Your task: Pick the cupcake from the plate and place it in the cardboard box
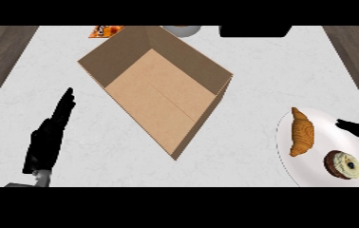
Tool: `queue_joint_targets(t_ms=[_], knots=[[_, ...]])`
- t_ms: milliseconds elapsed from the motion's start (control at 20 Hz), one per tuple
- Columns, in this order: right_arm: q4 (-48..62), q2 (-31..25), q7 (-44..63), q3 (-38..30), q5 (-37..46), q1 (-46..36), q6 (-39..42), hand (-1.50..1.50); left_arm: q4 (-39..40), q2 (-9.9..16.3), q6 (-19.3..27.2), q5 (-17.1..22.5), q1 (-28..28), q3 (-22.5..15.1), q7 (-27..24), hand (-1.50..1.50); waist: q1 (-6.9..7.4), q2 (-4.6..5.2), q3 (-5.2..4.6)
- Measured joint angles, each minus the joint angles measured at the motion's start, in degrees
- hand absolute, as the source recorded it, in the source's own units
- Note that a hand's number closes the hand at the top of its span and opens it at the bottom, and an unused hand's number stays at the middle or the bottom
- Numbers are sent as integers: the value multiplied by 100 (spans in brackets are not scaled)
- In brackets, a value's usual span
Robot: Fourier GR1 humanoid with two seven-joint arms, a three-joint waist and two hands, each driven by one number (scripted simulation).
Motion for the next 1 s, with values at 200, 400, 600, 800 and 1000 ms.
queue_joint_targets(t_ms=[200,400,600,800,1000], knots=[[117,110,-25,-94,314,-15,58,-150,-47,-64,-178,-95,-3,165,45,0,3,2,0],[461,338,-176,-121,724,-153,-40,-150,11,-310,-200,-323,-81,224,137,0,8,5,0],[379,510,-154,-255,910,-194,108,-150,20,-441,-352,-483,-25,346,117,0,7,4,2],[414,704,-261,-356,1111,-85,20,-150,-72,-527,-464,-589,66,485,124,0,1,2,-1],[467,858,-330,-492,1334,-130,55,-150,-2,-678,-611,-717,-15,627,152,0,1,4,0]])
